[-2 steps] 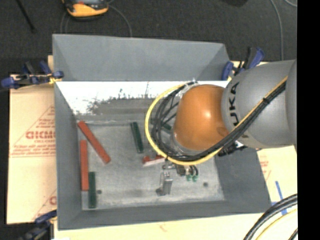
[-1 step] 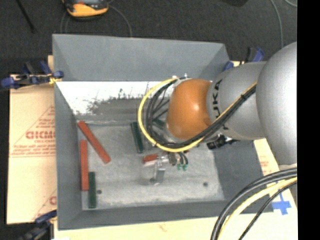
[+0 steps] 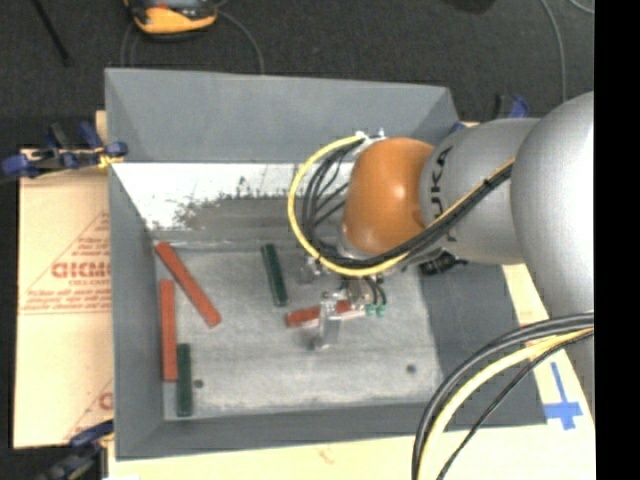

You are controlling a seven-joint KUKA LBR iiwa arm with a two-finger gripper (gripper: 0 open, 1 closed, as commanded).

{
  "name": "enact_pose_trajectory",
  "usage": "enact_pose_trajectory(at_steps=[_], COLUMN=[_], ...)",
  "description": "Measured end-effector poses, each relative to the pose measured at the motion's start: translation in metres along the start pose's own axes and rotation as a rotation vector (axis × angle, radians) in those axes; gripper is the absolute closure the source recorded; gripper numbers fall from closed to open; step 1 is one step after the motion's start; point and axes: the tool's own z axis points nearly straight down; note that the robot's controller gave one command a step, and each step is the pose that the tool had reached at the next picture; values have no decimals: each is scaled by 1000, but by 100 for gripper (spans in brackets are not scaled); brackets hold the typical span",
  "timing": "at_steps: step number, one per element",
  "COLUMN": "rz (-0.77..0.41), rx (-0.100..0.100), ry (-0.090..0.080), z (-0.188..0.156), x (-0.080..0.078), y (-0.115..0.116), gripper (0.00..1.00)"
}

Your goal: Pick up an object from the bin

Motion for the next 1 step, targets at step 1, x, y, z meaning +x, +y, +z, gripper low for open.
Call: enact_pose_trajectory(at_steps=[1], rz=[92], rx=[0], ry=[-9], z=[1], x=[-13], y=[4], gripper=[100])
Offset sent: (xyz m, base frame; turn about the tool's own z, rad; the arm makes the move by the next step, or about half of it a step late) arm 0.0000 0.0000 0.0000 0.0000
